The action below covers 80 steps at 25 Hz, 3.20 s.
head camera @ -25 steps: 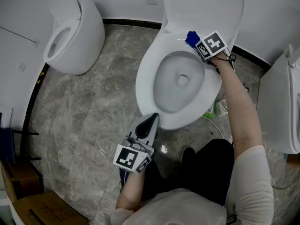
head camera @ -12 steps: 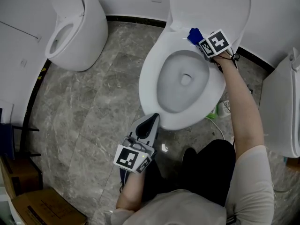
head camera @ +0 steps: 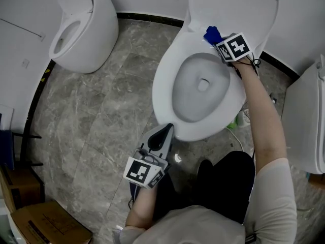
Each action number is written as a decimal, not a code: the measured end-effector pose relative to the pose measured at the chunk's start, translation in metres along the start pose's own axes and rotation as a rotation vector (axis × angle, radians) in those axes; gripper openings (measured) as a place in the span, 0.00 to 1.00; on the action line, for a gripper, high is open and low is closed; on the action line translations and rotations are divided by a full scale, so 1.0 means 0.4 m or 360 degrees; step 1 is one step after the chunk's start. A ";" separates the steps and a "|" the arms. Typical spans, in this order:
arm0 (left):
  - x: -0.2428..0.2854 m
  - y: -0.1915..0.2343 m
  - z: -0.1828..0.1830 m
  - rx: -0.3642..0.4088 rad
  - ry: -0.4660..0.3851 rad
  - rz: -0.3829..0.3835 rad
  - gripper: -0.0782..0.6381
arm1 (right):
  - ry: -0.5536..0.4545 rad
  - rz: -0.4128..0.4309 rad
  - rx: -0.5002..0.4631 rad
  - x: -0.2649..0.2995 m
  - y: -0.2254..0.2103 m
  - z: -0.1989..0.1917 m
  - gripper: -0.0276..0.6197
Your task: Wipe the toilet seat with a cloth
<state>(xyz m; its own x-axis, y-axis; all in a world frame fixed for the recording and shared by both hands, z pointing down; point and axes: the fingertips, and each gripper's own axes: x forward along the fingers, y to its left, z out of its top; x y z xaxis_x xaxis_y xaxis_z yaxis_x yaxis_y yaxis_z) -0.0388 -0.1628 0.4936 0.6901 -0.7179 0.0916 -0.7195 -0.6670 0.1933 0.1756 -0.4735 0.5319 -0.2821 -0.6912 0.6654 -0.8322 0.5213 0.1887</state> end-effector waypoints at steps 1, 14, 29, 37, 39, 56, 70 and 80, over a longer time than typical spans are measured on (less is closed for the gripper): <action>0.000 0.000 -0.001 -0.0003 0.0000 0.0000 0.12 | -0.0008 -0.0011 -0.0006 0.002 0.001 0.002 0.13; -0.008 0.019 -0.014 -0.0028 0.0010 0.0036 0.12 | -0.0225 0.0132 0.0313 0.069 0.073 0.067 0.13; -0.033 0.031 -0.002 -0.0011 0.0012 0.0072 0.12 | -0.0238 0.0179 0.0382 0.092 0.118 0.098 0.13; -0.048 0.035 -0.002 -0.0002 0.0008 0.0094 0.12 | -0.0242 0.0137 0.0367 0.099 0.140 0.109 0.13; -0.052 0.036 0.000 -0.0005 0.0003 0.0100 0.12 | -0.0237 0.0129 0.0360 0.103 0.149 0.110 0.13; -0.097 0.044 0.017 -0.0016 -0.0045 0.0125 0.12 | -0.0224 0.0132 0.0429 0.110 0.201 0.127 0.13; -0.138 0.044 0.024 -0.0008 -0.0054 0.0159 0.12 | -0.0227 0.0130 0.0443 0.110 0.234 0.131 0.13; -0.146 0.046 0.028 -0.0006 -0.0055 0.0164 0.12 | -0.0238 0.0122 0.0410 0.110 0.242 0.136 0.13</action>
<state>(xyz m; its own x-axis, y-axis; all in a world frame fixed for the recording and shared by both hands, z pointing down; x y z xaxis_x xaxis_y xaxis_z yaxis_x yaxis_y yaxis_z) -0.0933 -0.1355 0.4811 0.6092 -0.7893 0.0774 -0.7863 -0.5884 0.1884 0.0568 -0.4804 0.5401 -0.3998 -0.7307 0.5535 -0.8941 0.4439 -0.0597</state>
